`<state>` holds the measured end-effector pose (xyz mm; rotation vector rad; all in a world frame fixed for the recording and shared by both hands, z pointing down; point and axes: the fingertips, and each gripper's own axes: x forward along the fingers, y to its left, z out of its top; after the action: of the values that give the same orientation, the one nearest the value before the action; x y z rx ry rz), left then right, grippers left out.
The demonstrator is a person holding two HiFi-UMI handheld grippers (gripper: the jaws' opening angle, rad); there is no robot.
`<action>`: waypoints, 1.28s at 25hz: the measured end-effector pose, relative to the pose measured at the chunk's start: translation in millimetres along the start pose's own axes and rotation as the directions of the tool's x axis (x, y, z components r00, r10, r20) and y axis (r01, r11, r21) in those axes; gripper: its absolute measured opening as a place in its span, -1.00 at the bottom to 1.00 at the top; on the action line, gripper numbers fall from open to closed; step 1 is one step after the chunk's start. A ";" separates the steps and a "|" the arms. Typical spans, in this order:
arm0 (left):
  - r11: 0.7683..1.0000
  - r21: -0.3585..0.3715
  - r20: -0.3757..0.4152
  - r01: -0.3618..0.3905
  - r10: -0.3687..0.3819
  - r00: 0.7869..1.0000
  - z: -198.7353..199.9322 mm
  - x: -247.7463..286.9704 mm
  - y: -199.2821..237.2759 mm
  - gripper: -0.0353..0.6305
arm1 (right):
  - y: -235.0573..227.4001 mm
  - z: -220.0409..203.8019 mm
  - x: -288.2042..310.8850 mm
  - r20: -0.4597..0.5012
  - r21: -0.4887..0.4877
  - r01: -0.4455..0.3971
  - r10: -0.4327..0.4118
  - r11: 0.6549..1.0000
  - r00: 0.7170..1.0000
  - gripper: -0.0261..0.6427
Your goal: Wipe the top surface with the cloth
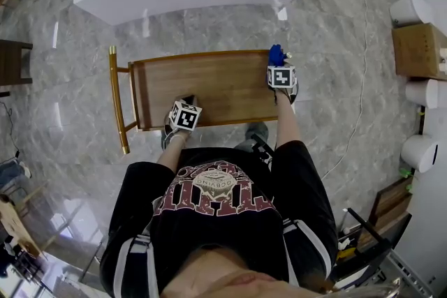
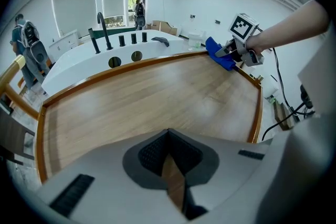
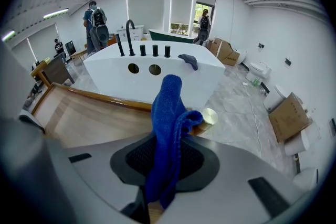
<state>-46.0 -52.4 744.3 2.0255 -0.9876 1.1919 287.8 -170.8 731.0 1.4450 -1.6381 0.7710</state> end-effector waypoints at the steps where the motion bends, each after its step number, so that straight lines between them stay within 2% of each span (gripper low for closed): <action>1: 1.000 0.002 -0.001 0.001 -0.001 1.000 0.1 -0.2 0.1 -0.76 | 0.1 -1.5 -1.6 0.005 -0.005 0.005 -0.005 1.000 1.000 -0.67; 32: 1.000 0.017 -0.001 0.008 -0.008 1.000 -6.5 -1.9 -3.4 -0.76 | 13.6 -80.0 -43.8 0.002 0.060 -0.006 0.006 0.998 1.000 -0.67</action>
<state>-46.8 -44.9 745.0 2.0400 -0.9711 1.2003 289.2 -78.6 733.2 1.4832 -1.6339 0.8284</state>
